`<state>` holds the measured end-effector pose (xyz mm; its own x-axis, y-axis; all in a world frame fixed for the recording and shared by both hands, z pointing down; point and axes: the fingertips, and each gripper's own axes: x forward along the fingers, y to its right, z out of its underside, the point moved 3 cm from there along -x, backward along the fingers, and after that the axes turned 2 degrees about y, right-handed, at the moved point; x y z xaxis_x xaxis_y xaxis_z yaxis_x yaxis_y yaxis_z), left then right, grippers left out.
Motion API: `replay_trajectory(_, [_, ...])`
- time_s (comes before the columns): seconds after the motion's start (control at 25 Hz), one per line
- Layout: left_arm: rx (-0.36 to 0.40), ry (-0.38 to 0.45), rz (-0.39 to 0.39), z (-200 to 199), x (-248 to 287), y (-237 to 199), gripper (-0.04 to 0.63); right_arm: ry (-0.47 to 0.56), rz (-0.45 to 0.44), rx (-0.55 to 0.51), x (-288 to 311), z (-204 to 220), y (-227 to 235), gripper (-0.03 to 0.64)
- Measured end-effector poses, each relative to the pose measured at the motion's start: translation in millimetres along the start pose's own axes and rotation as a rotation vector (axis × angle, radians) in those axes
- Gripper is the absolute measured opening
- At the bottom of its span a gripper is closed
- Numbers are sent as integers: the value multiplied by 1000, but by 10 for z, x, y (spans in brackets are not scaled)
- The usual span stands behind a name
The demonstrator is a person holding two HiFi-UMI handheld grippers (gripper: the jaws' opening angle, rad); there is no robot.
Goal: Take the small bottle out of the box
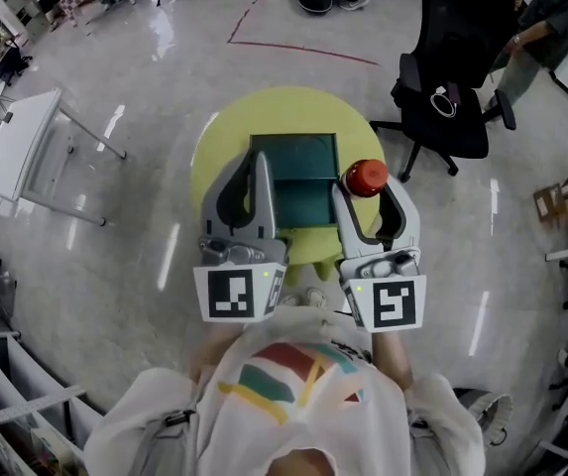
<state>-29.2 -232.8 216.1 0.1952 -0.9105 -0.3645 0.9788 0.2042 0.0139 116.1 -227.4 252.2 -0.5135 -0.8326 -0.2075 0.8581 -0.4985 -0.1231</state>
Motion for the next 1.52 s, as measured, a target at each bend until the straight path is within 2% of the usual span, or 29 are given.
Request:
replay_trajectory(0.8, [8,-5,6,-57,-41,50,15,24,15,56,-139,-114,29,204])
replay_trajectory(1.52, [8,-7,-10,-55,-82,38,15,36,-1,28,-169,-169,5,204])
